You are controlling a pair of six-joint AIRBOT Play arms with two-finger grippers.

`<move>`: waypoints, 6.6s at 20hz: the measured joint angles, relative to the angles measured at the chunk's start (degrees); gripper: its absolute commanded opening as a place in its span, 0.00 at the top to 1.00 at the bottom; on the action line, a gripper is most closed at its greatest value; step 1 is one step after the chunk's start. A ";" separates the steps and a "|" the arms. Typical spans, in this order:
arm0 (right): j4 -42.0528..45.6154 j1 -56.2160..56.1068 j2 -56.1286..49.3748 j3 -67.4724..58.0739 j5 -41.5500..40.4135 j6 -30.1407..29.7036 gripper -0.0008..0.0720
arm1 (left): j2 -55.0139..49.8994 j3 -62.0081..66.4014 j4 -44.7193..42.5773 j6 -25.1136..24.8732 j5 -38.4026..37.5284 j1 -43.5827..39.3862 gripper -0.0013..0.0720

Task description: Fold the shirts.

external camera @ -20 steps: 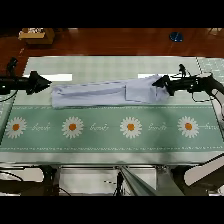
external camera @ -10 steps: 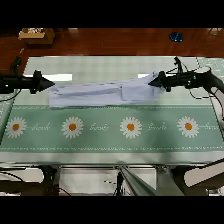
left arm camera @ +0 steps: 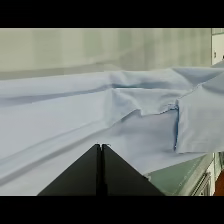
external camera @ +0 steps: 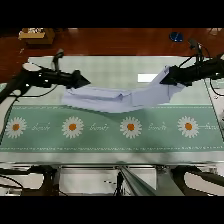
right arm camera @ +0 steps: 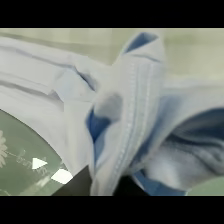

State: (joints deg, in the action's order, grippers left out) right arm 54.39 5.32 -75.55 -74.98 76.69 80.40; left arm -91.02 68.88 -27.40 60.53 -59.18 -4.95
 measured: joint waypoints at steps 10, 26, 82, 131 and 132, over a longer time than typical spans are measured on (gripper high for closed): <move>12.74 -8.39 10.99 0.00 6.93 11.85 0.94 | -5.66 0.00 0.46 1.99 6.75 -22.01 0.96; 20.46 -13.46 17.25 0.00 8.17 16.02 0.94 | 5.03 -0.02 -13.99 10.51 12.33 -24.09 0.96; -19.80 -22.21 -0.55 36.57 -37.92 14.14 0.90 | 40.72 -18.78 -28.28 7.41 -0.22 17.44 0.96; 62.58 62.82 39.52 30.95 13.07 4.85 0.28 | 37.59 -18.78 -30.93 4.35 5.01 20.65 0.73; 57.18 62.90 38.64 28.94 9.64 4.09 0.29 | 37.59 -18.78 -29.27 4.35 5.07 20.63 0.51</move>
State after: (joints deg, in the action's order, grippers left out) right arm 111.57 68.23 -36.91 -46.04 86.32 84.49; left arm -53.43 50.11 -56.66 64.88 -54.11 15.68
